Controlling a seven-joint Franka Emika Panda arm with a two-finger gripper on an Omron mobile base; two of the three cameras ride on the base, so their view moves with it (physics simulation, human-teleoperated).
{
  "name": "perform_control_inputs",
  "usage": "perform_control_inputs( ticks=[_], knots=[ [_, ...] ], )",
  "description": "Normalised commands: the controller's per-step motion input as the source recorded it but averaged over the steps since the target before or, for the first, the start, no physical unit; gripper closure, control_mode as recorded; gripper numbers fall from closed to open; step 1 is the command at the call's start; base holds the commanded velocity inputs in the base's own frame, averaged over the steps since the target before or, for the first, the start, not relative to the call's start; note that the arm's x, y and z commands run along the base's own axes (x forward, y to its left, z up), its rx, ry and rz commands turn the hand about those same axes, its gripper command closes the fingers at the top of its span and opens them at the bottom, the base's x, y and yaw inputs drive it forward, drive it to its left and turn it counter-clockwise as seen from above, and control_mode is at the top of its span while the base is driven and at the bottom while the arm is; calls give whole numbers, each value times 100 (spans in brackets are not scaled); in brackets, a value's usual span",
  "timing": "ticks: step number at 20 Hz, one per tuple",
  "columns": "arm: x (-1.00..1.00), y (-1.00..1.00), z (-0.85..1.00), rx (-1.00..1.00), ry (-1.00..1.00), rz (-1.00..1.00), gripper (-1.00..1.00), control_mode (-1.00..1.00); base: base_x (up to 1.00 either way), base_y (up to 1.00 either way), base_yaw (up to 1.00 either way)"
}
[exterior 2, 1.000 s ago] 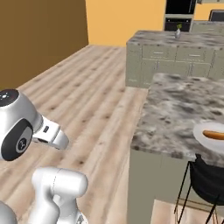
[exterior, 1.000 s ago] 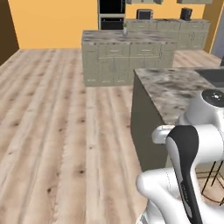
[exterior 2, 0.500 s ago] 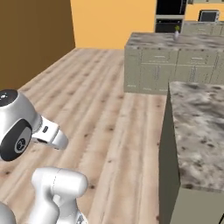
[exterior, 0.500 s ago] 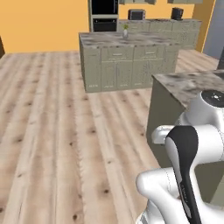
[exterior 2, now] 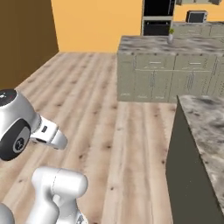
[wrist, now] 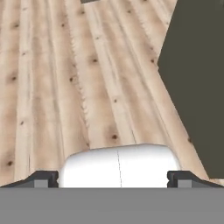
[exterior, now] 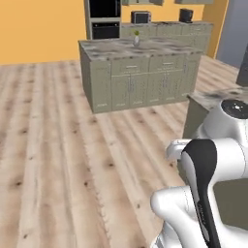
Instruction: Move the hot dog bun to the plate on the dining table and place the condiment next to that plate. Then navigate to the fridge and take the sausage and place it on the plate as well.
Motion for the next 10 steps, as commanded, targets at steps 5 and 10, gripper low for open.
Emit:
perform_control_inputs(
  ticks=[5,10],
  knots=[
    [0,0,0,0,0,0,-100,100,100,15,-47],
    [0,0,0,0,0,0,-100,100,100,28,-50]
  ],
)
